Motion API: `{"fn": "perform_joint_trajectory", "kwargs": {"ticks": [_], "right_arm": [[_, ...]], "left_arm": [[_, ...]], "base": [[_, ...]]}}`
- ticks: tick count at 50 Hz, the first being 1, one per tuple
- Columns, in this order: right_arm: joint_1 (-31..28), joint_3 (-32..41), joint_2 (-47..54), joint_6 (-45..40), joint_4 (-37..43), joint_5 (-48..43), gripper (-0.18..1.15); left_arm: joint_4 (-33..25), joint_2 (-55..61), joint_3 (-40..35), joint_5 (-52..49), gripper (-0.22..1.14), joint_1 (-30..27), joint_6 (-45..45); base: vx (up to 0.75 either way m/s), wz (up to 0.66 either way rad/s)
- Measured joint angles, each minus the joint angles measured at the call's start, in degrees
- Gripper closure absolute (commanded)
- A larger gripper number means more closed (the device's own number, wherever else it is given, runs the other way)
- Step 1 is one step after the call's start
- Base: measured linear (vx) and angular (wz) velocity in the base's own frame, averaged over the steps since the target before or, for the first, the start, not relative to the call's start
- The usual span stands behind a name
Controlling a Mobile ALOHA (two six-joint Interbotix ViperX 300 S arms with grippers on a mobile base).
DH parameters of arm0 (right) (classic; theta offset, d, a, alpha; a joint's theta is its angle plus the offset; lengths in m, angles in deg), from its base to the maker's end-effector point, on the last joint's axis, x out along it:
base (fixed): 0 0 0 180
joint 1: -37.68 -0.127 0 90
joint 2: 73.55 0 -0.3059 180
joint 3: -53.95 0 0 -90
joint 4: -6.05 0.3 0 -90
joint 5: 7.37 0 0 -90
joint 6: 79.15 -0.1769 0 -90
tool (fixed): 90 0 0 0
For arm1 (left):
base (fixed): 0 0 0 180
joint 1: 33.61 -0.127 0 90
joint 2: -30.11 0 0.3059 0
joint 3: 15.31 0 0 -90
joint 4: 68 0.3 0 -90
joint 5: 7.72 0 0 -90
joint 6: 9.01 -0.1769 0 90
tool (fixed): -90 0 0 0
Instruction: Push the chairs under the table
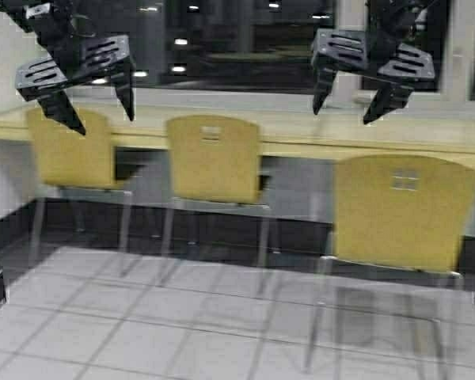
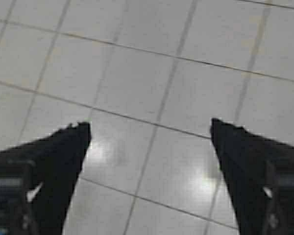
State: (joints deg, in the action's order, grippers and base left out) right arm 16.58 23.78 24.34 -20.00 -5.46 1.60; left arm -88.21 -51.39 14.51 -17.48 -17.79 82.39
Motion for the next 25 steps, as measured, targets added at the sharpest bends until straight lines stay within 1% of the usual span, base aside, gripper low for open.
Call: {"fn": "perform_joint_trajectory", "kwargs": {"ticks": [14, 20, 25], "right_arm": [[0.9, 0.3, 0.2, 0.5, 0.0, 0.2, -0.07], [0.9, 0.4, 0.2, 0.5, 0.1, 0.2, -0.07], [0.8, 0.4, 0.2, 0.4, 0.1, 0.3, -0.07]], "left_arm": [[-0.3, -0.7, 0.2, -0.2, -0.11, 0.3, 0.1], [-0.2, -0.8, 0.2, -0.1, -0.11, 0.3, 0.1], [-0.3, -0.7, 0.1, -0.2, -0.11, 0.4, 0.3]], "base": [[-0.03, -0.48], [-0.03, -0.33], [-0.02, -0.20]]}}
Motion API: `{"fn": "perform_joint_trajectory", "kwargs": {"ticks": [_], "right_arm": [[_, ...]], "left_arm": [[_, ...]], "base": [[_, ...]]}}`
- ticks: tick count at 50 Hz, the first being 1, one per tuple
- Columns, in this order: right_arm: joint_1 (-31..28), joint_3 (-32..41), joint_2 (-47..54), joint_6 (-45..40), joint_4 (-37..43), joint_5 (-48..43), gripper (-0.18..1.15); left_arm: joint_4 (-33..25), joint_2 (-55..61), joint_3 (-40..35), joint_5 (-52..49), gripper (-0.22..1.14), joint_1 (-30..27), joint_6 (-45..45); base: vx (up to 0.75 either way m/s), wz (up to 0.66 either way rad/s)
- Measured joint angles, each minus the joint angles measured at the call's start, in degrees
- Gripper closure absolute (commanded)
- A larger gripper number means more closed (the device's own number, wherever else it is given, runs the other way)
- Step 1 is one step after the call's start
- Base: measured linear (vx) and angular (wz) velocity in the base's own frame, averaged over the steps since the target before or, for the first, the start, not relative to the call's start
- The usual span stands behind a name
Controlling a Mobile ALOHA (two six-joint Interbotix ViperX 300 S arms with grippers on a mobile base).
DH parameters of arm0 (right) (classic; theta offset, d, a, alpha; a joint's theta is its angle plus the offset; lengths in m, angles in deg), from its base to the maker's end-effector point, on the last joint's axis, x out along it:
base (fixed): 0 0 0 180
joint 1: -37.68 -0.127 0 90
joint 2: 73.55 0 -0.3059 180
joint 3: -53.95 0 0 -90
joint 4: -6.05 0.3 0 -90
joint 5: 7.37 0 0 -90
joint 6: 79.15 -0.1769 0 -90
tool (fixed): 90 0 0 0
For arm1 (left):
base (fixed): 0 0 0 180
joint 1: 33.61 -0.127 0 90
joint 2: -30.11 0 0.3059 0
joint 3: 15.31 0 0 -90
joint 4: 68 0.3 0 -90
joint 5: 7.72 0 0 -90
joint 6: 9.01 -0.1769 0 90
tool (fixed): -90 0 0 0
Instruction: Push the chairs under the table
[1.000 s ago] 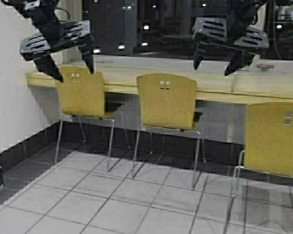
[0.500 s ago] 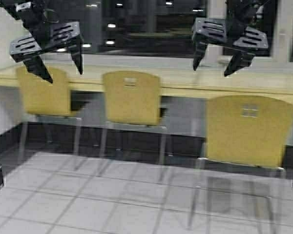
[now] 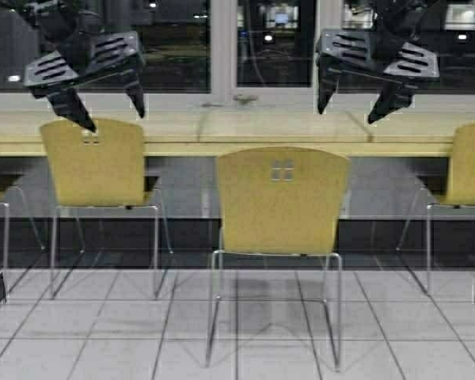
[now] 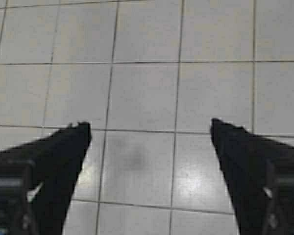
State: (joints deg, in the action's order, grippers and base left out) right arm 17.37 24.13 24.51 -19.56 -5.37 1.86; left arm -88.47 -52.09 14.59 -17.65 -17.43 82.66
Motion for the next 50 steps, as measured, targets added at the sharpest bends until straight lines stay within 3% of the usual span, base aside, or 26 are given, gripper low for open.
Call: {"fn": "perform_joint_trajectory", "kwargs": {"ticks": [50], "right_arm": [[1.2, -0.5, -1.8, -1.0, 1.4, 0.2, -0.07]], "left_arm": [[-1.1, -0.2, 0.1, -0.7, -0.11, -0.3, 0.4]], "base": [[0.09, -0.08]]}}
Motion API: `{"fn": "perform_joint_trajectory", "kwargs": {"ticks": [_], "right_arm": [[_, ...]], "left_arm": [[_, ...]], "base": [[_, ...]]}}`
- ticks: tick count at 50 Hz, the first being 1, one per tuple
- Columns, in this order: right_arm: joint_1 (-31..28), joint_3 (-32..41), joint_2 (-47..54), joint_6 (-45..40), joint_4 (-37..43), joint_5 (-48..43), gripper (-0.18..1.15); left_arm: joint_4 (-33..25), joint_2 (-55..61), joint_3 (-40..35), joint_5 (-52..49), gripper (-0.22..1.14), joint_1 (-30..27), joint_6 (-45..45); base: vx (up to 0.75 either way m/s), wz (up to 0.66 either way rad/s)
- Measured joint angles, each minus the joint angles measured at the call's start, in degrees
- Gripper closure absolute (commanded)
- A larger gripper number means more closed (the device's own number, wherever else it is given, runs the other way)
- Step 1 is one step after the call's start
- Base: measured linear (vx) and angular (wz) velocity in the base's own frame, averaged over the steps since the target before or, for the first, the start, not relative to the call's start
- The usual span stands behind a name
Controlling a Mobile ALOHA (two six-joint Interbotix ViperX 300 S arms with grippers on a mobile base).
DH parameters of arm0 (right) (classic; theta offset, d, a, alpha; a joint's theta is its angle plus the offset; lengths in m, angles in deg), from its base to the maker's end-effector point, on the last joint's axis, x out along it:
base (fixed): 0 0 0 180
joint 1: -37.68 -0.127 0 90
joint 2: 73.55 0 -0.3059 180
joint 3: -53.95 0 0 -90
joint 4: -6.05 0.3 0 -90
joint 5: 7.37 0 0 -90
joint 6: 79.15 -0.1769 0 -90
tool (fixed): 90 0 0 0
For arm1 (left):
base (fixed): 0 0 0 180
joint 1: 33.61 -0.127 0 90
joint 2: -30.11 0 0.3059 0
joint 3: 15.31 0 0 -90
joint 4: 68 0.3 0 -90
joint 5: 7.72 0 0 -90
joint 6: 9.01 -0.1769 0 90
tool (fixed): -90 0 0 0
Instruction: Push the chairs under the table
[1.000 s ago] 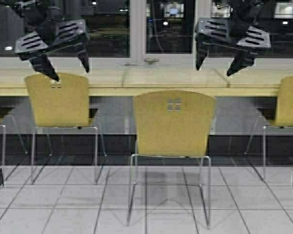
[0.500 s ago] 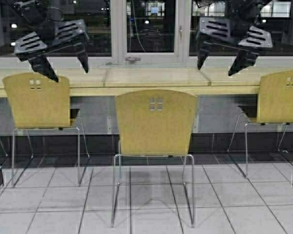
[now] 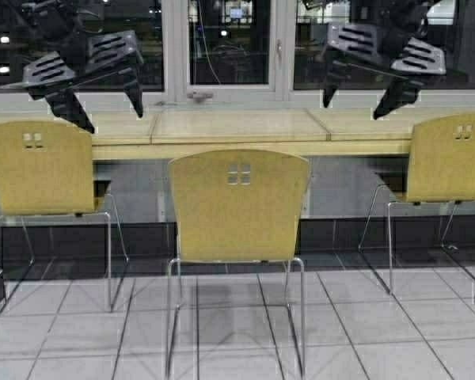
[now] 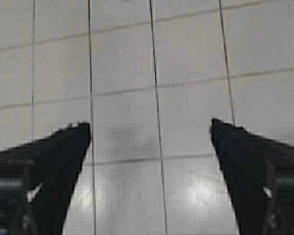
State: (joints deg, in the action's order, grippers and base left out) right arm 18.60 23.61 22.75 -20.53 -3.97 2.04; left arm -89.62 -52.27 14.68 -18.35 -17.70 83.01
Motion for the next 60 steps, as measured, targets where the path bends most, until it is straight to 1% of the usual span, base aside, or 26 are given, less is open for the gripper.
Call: {"fn": "perform_joint_trajectory", "kwargs": {"ticks": [29, 43, 60], "right_arm": [[0.7, -0.9, 0.0, -1.5, 1.4, 0.3, -0.07], [1.4, -0.9, 0.7, -1.2, 1.7, 0.2, -0.07], [1.9, -1.1, 0.8, -1.4, 3.0, 0.1, -0.07]], "left_arm": [[-0.3, 0.2, -0.9, -0.4, -0.11, -0.3, -0.3], [-0.4, 0.2, -1.1, -1.1, -0.11, -1.1, -0.3], [-1.6, 1.1, -1.0, -1.3, -0.11, -0.6, 0.0]], "base": [[0.34, 0.07], [0.36, -0.05], [0.37, -0.09]]}}
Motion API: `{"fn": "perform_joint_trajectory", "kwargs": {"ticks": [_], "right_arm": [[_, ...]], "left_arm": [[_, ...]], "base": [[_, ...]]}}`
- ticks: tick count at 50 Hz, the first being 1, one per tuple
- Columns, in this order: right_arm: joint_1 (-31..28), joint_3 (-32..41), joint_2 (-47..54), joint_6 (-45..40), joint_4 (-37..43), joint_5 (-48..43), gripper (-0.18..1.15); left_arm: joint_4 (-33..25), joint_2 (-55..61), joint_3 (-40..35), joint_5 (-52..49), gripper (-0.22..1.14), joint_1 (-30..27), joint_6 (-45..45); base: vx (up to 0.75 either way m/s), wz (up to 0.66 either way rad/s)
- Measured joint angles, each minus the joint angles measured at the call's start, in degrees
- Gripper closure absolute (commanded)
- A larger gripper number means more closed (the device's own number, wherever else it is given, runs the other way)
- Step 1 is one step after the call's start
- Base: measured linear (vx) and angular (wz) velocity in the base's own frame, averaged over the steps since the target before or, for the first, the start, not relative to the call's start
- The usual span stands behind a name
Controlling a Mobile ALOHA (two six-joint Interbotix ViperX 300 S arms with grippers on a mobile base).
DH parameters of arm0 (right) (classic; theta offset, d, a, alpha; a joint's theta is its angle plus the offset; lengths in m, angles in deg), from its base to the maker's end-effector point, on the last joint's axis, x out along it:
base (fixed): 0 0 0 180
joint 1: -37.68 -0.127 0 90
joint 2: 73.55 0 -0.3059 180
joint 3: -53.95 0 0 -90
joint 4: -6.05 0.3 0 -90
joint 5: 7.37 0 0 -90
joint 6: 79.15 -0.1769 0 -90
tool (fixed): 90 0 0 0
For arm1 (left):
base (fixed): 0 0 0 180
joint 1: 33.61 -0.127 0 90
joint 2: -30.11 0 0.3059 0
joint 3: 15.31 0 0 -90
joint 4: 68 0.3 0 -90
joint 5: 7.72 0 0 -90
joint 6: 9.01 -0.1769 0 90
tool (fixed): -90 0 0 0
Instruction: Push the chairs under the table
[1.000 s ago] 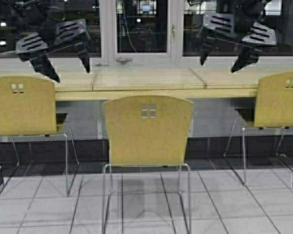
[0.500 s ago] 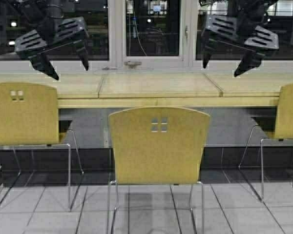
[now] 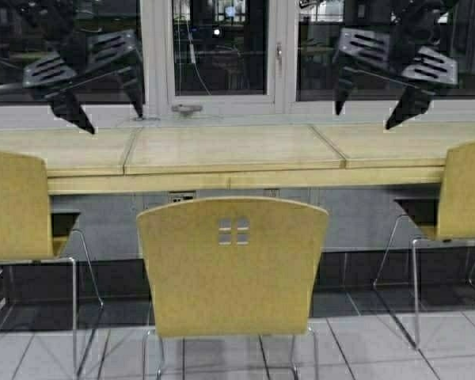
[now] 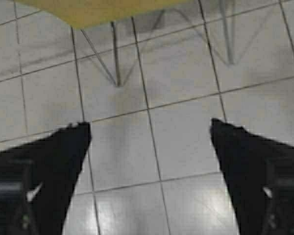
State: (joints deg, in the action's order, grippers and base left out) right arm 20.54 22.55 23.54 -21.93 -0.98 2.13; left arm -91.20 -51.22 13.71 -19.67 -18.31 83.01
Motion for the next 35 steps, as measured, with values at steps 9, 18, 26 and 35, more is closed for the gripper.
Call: {"fn": "perform_joint_trajectory", "kwargs": {"ticks": [9, 18, 26, 35], "right_arm": [[0.5, -0.5, -0.1, -0.1, 4.5, 0.0, -0.07], [0.4, -1.9, 0.8, -0.3, 9.7, -0.4, -0.07], [0.5, -1.5, 4.2, -1.2, 17.8, -1.1, -0.07], [-0.3, -2.0, 9.3, -2.1, 32.2, -3.7, -0.07]], "left_arm": [[-1.5, 1.7, 0.5, 0.1, -0.11, -0.3, 0.0], [-2.1, 2.5, 0.7, 0.2, -0.11, 0.4, 0.0], [-5.3, 3.5, 1.8, 0.4, -0.11, 1.3, 0.9], [-20.0, 4.7, 5.4, 7.1, -0.11, 2.5, 6.2]], "base": [[0.36, 0.07], [0.31, 0.04], [0.25, -0.03], [0.24, -0.07]]}}
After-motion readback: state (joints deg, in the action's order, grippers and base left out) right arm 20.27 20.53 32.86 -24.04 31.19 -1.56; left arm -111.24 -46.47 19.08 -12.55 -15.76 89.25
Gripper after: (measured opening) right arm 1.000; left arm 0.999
